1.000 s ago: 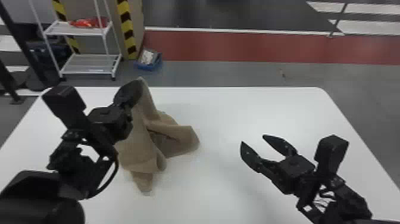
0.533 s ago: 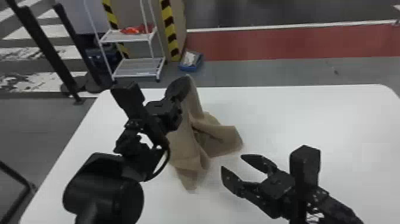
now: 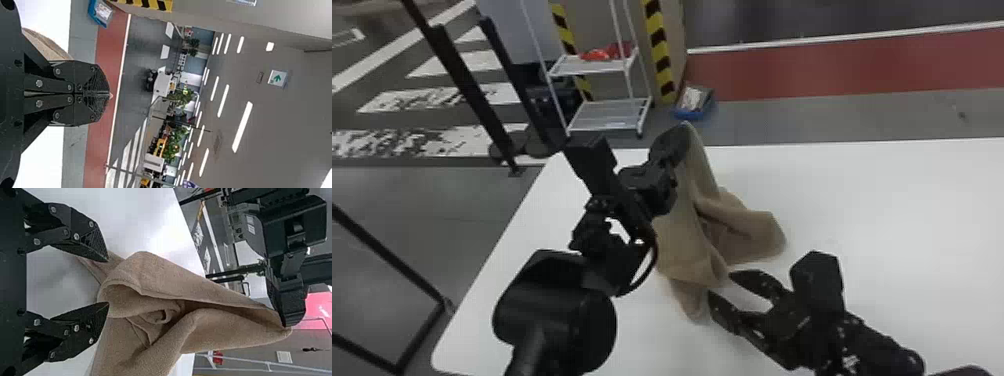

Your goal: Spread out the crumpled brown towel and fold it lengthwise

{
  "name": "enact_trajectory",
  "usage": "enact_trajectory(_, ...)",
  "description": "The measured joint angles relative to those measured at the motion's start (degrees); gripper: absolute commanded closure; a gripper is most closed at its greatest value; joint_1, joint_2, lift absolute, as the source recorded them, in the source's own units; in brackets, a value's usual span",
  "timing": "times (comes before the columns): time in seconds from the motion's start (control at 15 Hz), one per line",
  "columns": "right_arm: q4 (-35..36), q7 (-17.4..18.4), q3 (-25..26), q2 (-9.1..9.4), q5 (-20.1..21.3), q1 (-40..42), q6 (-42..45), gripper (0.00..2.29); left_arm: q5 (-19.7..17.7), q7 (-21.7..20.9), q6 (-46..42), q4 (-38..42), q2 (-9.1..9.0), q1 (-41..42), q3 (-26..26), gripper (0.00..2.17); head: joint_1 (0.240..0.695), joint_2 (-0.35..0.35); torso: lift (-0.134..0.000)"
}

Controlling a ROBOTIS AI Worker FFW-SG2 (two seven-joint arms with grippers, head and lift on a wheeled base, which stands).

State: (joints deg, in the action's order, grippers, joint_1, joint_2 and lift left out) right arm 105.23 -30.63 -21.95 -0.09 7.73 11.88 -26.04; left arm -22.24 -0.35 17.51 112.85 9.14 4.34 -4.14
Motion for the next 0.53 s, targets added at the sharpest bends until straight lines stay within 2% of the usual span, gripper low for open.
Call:
enact_trajectory(0.13,-1.8,0.5,-0.7,0.0,0.4,-1.5,0.0,0.74,-0.1,-0.1,1.0,0.2,0.0,0.0,0.3,1.91,0.695,0.283,-0.124)
enact_trajectory(0.2,-2.9,0.8,-1.0,0.0,0.4,-2.3,0.2,0.83,-0.1,-0.3,1.4,0.3,0.0,0.0,0.3,1.91,0.695,0.283,-0.124)
enact_trajectory(0.27,-3.7,0.9,-1.3,0.0,0.5,-3.2,0.4,1.27,-0.1,-0.4,1.5,0.3,0.0,-0.1,0.2,1.91,0.695,0.281,-0.124)
enact_trajectory(0.33,-4.3,0.9,-1.6,0.0,0.5,-3.8,0.4,1.52,-0.1,-0.4,1.5,0.4,0.0,-0.2,0.1,1.91,0.695,0.281,-0.124)
enact_trajectory(0.47,-4.6,0.8,-2.1,0.0,0.6,-4.4,0.4,1.69,-0.2,-0.5,1.6,0.7,0.01,-0.2,0.2,1.92,0.695,0.284,-0.124)
enact_trajectory(0.53,-4.5,0.5,-2.0,0.0,0.5,-4.5,0.5,1.69,-0.3,-0.6,1.7,0.9,0.09,0.0,0.4,1.91,0.695,0.288,-0.124)
